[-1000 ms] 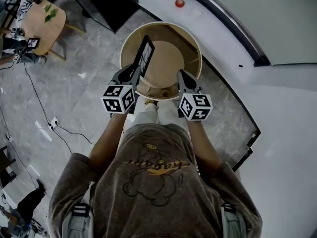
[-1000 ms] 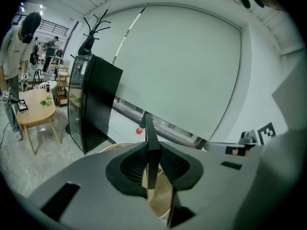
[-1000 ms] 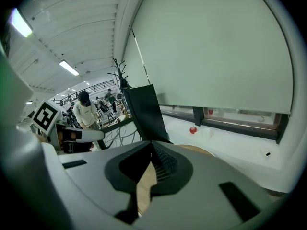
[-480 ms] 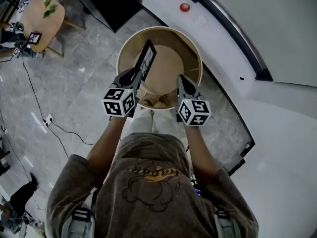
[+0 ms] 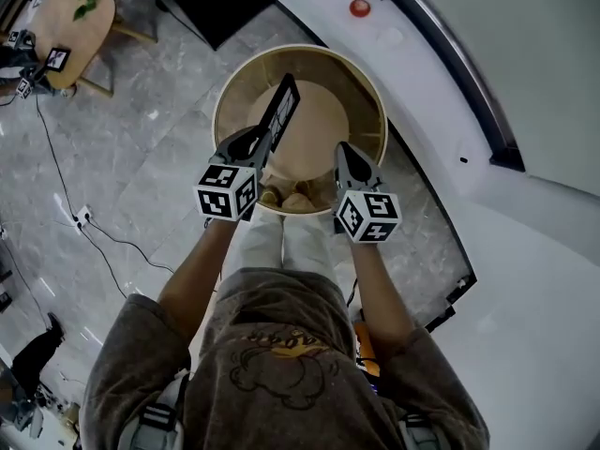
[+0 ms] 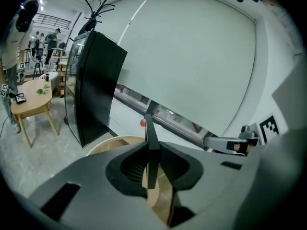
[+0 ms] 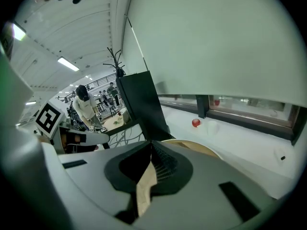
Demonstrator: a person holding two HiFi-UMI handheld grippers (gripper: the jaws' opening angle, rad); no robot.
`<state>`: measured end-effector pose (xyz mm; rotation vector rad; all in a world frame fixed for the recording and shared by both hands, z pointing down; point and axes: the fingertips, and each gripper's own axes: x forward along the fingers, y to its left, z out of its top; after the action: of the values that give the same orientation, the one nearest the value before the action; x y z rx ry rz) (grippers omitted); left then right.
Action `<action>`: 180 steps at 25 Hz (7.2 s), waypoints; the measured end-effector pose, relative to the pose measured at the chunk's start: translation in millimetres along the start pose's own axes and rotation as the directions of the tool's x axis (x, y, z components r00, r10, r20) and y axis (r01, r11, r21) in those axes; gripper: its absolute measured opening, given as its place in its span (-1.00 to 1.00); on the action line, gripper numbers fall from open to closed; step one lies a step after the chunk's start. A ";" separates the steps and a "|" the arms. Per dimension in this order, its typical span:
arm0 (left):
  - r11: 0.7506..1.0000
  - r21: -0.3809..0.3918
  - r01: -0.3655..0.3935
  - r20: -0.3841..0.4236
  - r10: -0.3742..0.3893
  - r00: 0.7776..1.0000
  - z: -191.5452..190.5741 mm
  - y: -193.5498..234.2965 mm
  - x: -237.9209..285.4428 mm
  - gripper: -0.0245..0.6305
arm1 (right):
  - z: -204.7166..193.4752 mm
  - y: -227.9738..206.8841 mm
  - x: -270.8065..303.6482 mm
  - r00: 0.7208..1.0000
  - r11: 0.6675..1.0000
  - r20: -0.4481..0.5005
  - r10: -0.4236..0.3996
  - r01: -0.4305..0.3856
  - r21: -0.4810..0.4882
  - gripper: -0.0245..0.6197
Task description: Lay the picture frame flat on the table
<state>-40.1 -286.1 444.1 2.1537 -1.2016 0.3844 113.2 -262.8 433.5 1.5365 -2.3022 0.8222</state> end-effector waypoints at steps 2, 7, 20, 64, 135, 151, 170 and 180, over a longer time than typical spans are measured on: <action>1.000 0.000 -0.003 -0.010 0.003 1.000 -7.3 4.1 10.0 -0.67 | -6.4 -4.9 7.9 1.000 1.000 -0.010 0.005 -0.005 -0.001 -0.87; 1.000 -0.014 -0.009 -0.035 0.009 0.999 -29.4 16.1 27.8 -0.67 | -23.4 -10.4 24.9 0.999 1.000 -0.032 0.016 -0.016 -0.002 -0.87; 0.998 -0.068 -0.018 -0.074 0.013 0.997 -81.4 45.6 84.4 -0.67 | -74.3 -34.2 76.9 0.996 0.999 -0.087 0.036 -0.036 0.003 -0.87; 0.992 -0.119 -0.032 -0.118 0.017 0.993 -189.5 93.6 138.6 -0.67 | -184.1 -52.6 131.9 0.985 0.996 -0.166 0.037 -0.023 0.090 -0.87; 0.963 -0.126 -0.238 -0.211 0.208 0.955 -242.7 163.0 164.6 -0.37 | -225.5 -44.1 159.8 0.965 0.990 -0.249 0.080 -0.047 0.135 -0.86; 0.957 -0.136 -0.256 -0.194 0.228 0.954 -194.2 140.4 145.9 -0.84 | -185.5 -40.8 148.9 0.970 0.993 -0.233 0.064 -0.039 0.109 -0.87; 0.990 -0.073 -0.120 -0.138 0.110 0.984 -42.1 25.5 33.5 -0.87 | -36.4 14.7 53.5 0.983 0.991 -0.159 0.093 -0.077 0.107 -0.87; 1.000 -0.004 0.009 -0.041 -0.009 0.999 29.2 -40.1 -52.0 -0.87 | 28.4 69.3 -29.6 0.976 0.979 -0.079 0.204 -0.204 0.011 -0.87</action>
<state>-36.0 -255.8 379.1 2.1368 -1.1688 0.4198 65.3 -237.0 374.1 1.2575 -2.4284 0.9191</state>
